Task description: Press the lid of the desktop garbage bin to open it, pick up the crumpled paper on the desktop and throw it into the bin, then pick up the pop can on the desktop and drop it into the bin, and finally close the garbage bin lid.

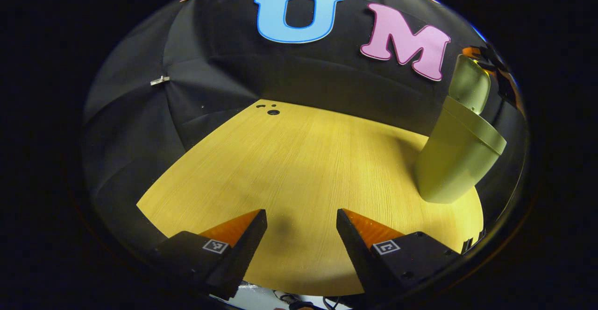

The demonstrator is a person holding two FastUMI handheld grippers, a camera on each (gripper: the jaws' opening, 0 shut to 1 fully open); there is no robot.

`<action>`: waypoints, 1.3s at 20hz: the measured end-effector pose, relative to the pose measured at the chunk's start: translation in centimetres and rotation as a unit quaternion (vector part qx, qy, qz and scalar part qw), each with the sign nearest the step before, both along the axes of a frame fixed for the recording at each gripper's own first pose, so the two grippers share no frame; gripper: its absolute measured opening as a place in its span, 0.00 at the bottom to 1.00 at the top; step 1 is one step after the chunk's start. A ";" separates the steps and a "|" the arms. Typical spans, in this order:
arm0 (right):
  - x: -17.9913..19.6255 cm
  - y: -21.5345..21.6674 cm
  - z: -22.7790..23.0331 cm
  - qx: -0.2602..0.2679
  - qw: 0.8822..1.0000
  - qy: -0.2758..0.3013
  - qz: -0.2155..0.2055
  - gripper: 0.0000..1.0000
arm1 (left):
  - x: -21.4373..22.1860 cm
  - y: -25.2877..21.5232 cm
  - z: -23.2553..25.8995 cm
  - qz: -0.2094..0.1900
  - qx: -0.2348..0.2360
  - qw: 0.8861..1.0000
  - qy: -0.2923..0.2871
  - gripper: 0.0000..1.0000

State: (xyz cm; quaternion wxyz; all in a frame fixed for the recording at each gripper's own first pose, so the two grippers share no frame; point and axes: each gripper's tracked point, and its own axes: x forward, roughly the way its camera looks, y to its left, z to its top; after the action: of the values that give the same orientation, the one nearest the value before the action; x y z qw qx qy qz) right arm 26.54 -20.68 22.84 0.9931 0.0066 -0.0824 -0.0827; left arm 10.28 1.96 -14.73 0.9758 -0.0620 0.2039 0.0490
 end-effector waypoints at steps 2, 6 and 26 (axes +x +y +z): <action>-0.2 0.1 -0.1 -0.006 1.000 -0.001 0.007 0.95 | 0.7 0.3 0.5 0.013 -0.002 1.000 -0.006 0.96; -1.6 0.4 -0.7 -0.005 1.000 -0.004 0.013 0.95 | 2.6 0.5 1.6 0.026 0.012 0.999 -0.018 0.96; -9.1 1.2 -11.8 0.038 0.994 0.087 -0.044 0.95 | 4.5 -0.6 2.5 -0.097 0.040 0.994 -0.019 0.96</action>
State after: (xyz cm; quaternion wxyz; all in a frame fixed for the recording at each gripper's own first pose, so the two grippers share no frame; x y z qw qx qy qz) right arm 17.43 -19.48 11.05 0.9909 0.0338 0.0077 -0.1302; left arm 14.80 1.38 -12.21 0.9812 -0.0041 0.1886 -0.0393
